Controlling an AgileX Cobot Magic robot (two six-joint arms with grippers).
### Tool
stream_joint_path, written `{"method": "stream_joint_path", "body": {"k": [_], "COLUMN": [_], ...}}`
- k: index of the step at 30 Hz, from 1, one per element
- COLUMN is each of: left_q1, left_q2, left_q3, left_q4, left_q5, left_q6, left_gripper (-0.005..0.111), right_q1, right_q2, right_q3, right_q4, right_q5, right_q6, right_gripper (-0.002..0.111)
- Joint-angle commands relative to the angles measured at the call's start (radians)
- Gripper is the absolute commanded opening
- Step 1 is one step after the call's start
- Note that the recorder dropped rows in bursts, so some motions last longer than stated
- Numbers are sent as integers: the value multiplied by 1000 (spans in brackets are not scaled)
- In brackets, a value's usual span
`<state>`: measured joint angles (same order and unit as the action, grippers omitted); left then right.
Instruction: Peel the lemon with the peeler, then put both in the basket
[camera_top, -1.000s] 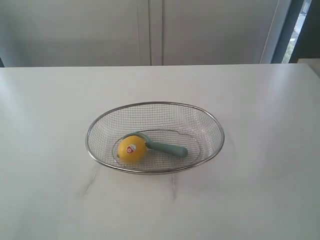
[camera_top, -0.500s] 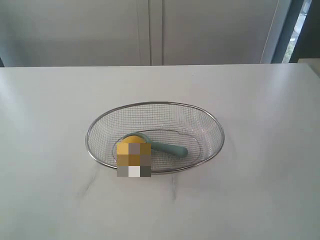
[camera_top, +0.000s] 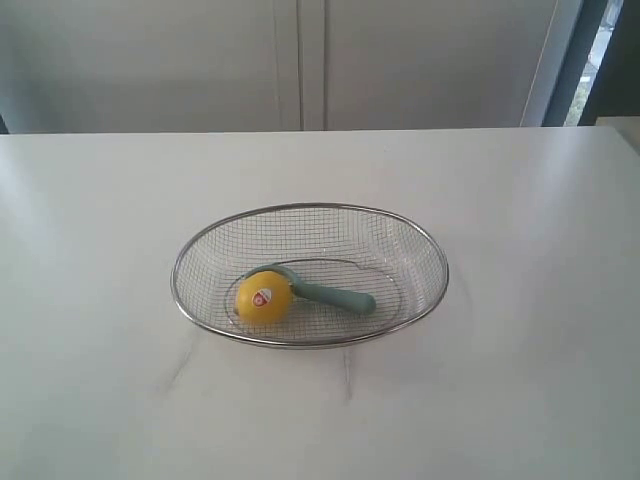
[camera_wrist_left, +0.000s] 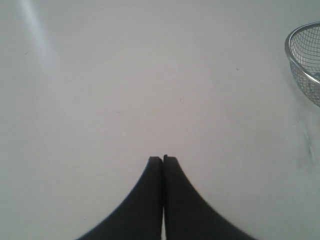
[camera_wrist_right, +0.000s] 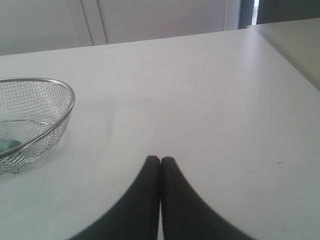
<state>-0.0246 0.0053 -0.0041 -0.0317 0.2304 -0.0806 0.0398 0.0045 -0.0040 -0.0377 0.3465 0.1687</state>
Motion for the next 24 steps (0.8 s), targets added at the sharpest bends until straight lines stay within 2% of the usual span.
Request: {"method": "stream_joint_path", "body": {"k": [1, 7, 24], "left_q1": [2, 2, 2], "left_q2": [-5, -5, -5], "left_q3": [4, 4, 4], "left_q4": [-4, -2, -2], "left_q5": [3, 3, 3], "left_q6": [-12, 40, 40], "left_gripper": [0, 0, 0], "right_q1": [-11, -11, -11], "right_q2": [-5, -5, -5], "right_q3": [4, 4, 4], "right_q4": [-6, -6, -6], "right_q5": [-2, -2, -2], "right_q6": [-11, -11, -11], "right_gripper": [0, 0, 0]}}
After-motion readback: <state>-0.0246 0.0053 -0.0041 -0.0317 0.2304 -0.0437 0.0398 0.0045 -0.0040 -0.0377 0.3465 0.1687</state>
